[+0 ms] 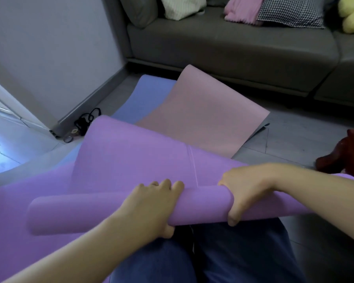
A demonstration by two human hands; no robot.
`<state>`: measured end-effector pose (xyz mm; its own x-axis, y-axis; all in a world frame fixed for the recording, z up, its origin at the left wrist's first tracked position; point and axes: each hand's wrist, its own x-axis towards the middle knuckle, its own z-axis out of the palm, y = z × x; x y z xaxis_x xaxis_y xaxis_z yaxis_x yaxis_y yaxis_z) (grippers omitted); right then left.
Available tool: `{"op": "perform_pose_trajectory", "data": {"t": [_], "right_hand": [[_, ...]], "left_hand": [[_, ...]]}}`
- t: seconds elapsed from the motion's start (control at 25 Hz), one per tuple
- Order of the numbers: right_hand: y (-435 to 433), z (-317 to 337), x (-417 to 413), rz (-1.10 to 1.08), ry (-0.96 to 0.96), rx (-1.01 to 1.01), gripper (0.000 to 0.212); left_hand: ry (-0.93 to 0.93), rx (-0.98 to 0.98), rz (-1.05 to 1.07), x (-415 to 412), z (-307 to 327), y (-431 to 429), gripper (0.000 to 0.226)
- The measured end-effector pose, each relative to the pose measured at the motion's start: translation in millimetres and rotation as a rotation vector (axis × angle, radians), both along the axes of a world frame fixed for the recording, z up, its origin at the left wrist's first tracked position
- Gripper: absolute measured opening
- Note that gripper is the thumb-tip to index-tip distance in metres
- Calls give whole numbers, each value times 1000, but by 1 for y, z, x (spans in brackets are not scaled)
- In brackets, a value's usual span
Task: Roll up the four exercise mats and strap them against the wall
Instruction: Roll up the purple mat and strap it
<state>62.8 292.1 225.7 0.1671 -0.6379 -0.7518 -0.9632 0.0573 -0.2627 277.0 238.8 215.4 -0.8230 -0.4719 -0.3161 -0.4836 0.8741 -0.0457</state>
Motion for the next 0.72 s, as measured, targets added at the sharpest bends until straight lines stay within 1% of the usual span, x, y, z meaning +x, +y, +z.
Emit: {"op": "perform_pose_trajectory", "data": {"t": [0.08, 0.16, 0.2, 0.24, 0.32, 0.36, 0.4, 0.44, 0.48, 0.52, 0.6, 0.64, 0.68, 0.72], "right_hand": [[9, -6, 0, 0, 20, -59, 49], [25, -3, 0, -8, 92, -211, 55], [35, -4, 0, 11, 149, -347, 60], [46, -9, 0, 43, 211, -517, 67], [61, -31, 3, 138, 336, -868, 84], [63, -41, 3, 115, 340, -976, 84], [62, -49, 0, 92, 324, -1026, 78], [58, -50, 0, 86, 299, -1013, 70], [53, -49, -1, 91, 285, -983, 62], [47, -41, -1, 93, 281, -904, 55], [33, -25, -2, 106, 206, -697, 42], [23, -19, -6, 89, 143, -596, 39], [12, -12, -8, 68, 93, -476, 38], [1, -8, -9, 51, 49, -366, 39]], "left_hand": [[4, -39, 17, 0, -14, 7, 66], [36, -7, 31, 0, -15, 4, 65], [41, 46, 41, -1, -14, 0, 64], [30, 143, 63, -4, -12, -5, 64], [-33, 386, 126, -12, -8, -21, 62], [-85, 469, 147, -16, -3, -29, 61], [-129, 502, 155, -19, 0, -34, 60], [-137, 478, 157, -20, -1, -36, 60], [-118, 407, 150, -19, -3, -34, 61], [-53, 293, 120, -18, -6, -29, 62], [136, 7, 41, -10, -21, -15, 65], [185, -86, 13, -7, -28, -9, 67], [244, -135, 16, -6, -33, -6, 69], [259, -137, 46, -6, -32, -6, 69]]}}
